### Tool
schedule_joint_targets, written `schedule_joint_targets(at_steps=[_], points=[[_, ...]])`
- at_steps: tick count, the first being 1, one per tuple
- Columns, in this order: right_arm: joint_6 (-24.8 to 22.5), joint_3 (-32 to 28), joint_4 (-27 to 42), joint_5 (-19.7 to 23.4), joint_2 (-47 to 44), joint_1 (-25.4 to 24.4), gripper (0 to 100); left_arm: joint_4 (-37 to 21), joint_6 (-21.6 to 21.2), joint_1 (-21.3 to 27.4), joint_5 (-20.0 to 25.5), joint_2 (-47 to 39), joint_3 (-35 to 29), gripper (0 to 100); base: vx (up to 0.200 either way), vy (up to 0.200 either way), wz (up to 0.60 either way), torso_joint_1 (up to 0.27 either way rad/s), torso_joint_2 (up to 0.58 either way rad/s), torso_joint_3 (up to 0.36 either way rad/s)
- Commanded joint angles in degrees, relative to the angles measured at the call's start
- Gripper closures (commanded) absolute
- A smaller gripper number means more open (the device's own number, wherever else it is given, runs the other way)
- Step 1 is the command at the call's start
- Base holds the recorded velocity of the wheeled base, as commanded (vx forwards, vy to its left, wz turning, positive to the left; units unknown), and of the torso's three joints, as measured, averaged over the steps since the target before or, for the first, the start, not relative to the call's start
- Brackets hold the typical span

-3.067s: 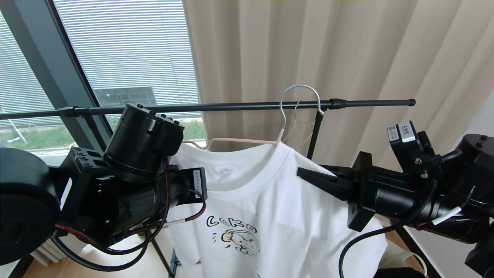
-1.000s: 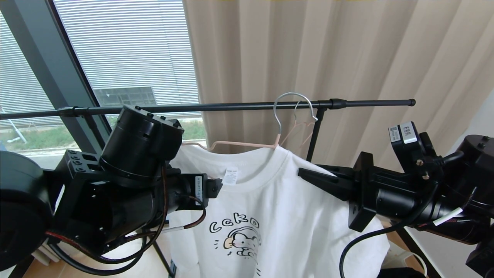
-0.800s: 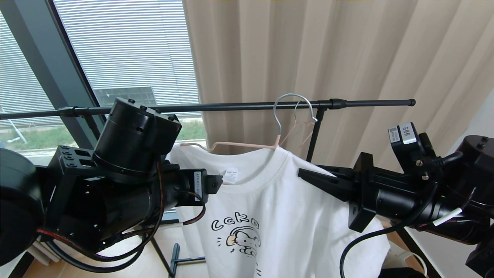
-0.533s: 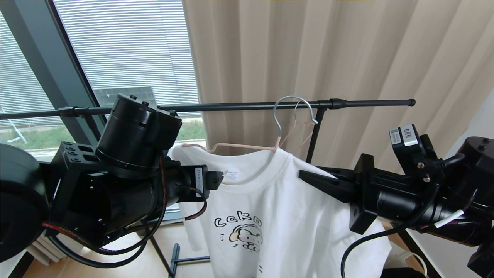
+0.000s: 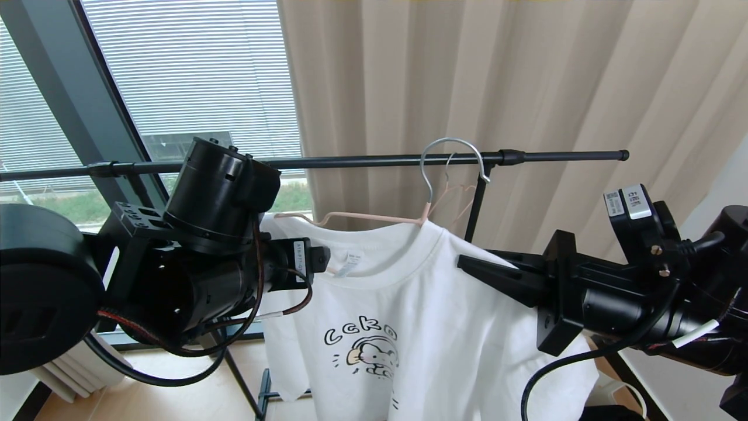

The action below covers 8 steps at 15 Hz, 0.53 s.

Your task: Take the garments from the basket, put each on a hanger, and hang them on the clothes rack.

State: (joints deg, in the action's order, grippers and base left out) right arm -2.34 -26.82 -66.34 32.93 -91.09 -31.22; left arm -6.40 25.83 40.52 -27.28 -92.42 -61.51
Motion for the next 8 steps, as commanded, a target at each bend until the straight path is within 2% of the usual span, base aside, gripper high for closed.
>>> schedule_joint_targets(at_steps=[1, 8], points=[[0.0, 0.1, 0.0, 0.0, 0.4, 0.0, 100, 0.0, -0.1, -0.4, -0.1, -0.5, -0.7, 0, 0.0, 0.0, 0.0, 0.0, 0.0, 0.0], [-0.1, 0.3, 0.0, 0.0, 0.3, -0.1, 100, -0.2, -0.3, -0.9, -1.3, -0.5, -3.1, 0, 0.0, 0.0, 0.0, 0.0, 0.0, 0.0]])
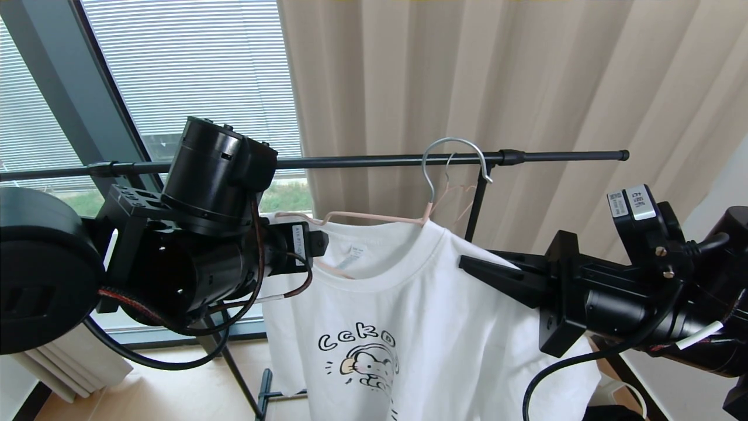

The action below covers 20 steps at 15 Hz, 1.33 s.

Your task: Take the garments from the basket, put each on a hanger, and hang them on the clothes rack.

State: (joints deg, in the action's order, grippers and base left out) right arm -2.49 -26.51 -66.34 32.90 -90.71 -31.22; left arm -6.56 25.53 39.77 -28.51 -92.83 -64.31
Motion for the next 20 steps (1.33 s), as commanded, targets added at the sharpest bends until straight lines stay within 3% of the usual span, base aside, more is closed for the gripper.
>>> schedule_joint_targets(at_steps=[1, 2, 11, 16, 17, 20], points=[[-0.2, 0.1, 0.0, 0.1, -0.1, -0.1, 100, 0.0, 0.0, -0.1, -0.3, -0.1, -0.2, 0, 0.0, 0.0, 0.0, 0.0, 0.0, 0.0], [-0.2, 0.0, 0.0, 0.1, -0.1, -0.1, 100, 0.0, 0.0, -0.1, -0.3, -0.1, 0.1, 100, 0.0, 0.0, 0.0, 0.0, 0.0, 0.0], [-0.2, -0.2, 0.0, 0.1, -0.9, 0.0, 100, -0.1, -0.1, 0.5, -0.3, 0.5, 0.8, 100, 0.0, 0.0, 0.0, 0.0, 0.0, 0.0], [-0.2, -0.3, 0.1, 0.1, -1.1, 0.0, 100, -0.6, -3.7, 3.7, -0.3, 3.1, 1.3, 100, 0.0, 0.0, 0.0, 0.0, 0.0, 0.0], [-0.2, -0.1, 0.1, 0.1, -1.3, 0.0, 100, -0.5, -6.5, 6.1, -0.3, 3.9, 1.3, 100, 0.0, 0.0, 0.0, 0.0, 0.0, 0.0], [-0.1, 0.4, 0.2, 0.2, -1.6, 0.0, 100, -0.4, -9.4, 8.8, -0.3, 4.8, 1.3, 100, 0.0, 0.0, 0.0, 0.0, 0.0, 0.0]])
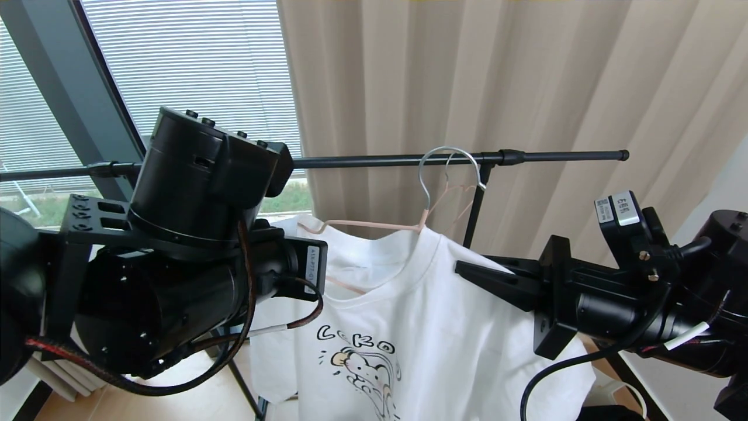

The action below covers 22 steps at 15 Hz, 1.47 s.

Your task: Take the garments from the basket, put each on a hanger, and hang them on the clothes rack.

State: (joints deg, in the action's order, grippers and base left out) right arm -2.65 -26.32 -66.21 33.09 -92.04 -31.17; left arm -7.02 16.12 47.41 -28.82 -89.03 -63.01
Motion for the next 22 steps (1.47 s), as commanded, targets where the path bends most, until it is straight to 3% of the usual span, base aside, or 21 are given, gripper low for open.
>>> schedule_joint_targets(at_steps=[1, 6, 11, 14, 16, 18, 22], points=[[-0.1, 0.3, 0.0, 0.1, -0.3, 0.0, 100, 0.1, -1.0, 2.1, 0.0, 1.1, 0.0, 100, 0.0, 0.0, 0.0, 0.0, 0.0, 0.0], [0.0, 0.3, -0.1, 0.2, -1.4, -0.2, 100, 0.3, -4.7, 5.9, 0.0, 1.6, -0.2, 100, 0.0, 0.0, 0.0, 0.0, 0.0, 0.0], [0.0, 0.2, -0.1, 0.3, -2.4, -0.3, 100, 2.0, -13.4, 9.3, 0.1, 2.6, -2.0, 100, 0.0, 0.0, 0.0, 0.0, 0.0, 0.0], [-0.5, 1.6, -0.1, 1.8, -2.0, -0.2, 100, 2.0, -13.7, 8.4, 0.1, 2.7, -1.9, 100, 0.0, 0.0, 0.0, 0.0, 0.0, 0.0], [-2.1, 2.3, 0.0, 6.8, -1.3, 1.5, 100, 1.7, -14.1, 7.7, 0.1, 3.9, -1.8, 100, 0.0, 0.0, 0.0, 0.0, 0.0, 0.0], [-2.4, 2.2, 0.0, 8.2, -1.2, 2.8, 100, 1.3, -15.1, 6.6, 0.1, 5.6, -1.1, 100, 0.0, 0.0, 0.0, 0.0, 0.0, 0.0], [-2.0, 1.4, 0.0, 8.6, -0.4, 4.8, 100, 0.8, -21.5, 3.4, 0.1, 10.3, 2.5, 100, 0.0, 0.0, 0.0, 0.0, 0.0, 0.0]])
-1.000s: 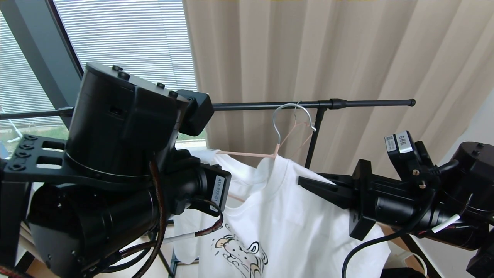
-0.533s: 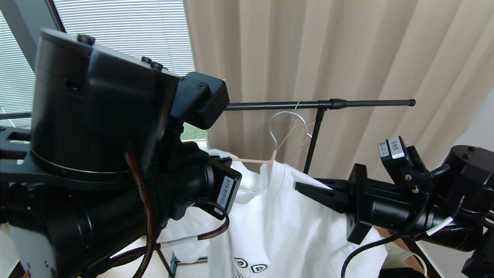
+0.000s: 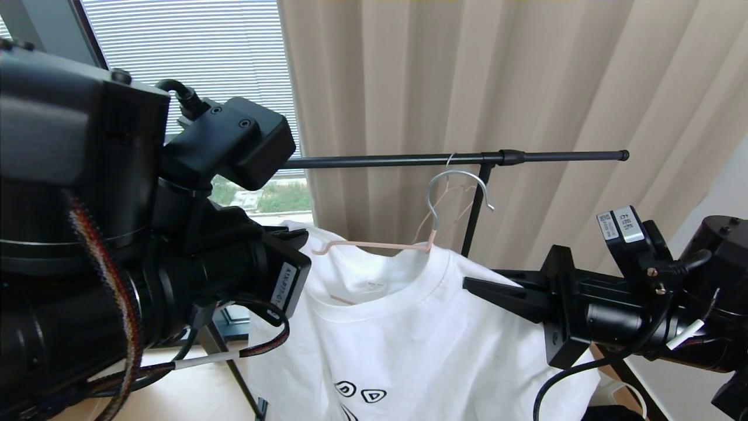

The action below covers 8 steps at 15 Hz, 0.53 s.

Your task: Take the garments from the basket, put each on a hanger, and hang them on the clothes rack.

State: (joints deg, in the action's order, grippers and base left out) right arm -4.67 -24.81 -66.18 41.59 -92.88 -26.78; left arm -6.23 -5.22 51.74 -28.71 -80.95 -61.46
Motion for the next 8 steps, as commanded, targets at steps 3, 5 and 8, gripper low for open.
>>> schedule_joint_targets(at_steps=[3, 5, 8], points=[[0.0, 0.0, 0.0, 0.0, 1.5, 0.7, 100, -0.8, -3.1, -2.9, 0.0, 3.2, 1.1, 100, 0.0, 0.0, 0.0, 0.0, 0.0, 0.0], [0.0, 0.4, 0.0, 0.1, 2.0, 0.6, 100, -0.5, -3.6, -3.7, 0.0, 2.8, 0.7, 100, 0.0, 0.0, 0.0, 0.0, 0.0, 0.0], [-0.1, 0.9, 0.2, 0.1, 1.6, -0.9, 100, -0.3, -3.6, -3.0, 0.4, 1.0, -1.9, 100, 0.0, 0.0, 0.0, 0.0, 0.0, 0.0]])
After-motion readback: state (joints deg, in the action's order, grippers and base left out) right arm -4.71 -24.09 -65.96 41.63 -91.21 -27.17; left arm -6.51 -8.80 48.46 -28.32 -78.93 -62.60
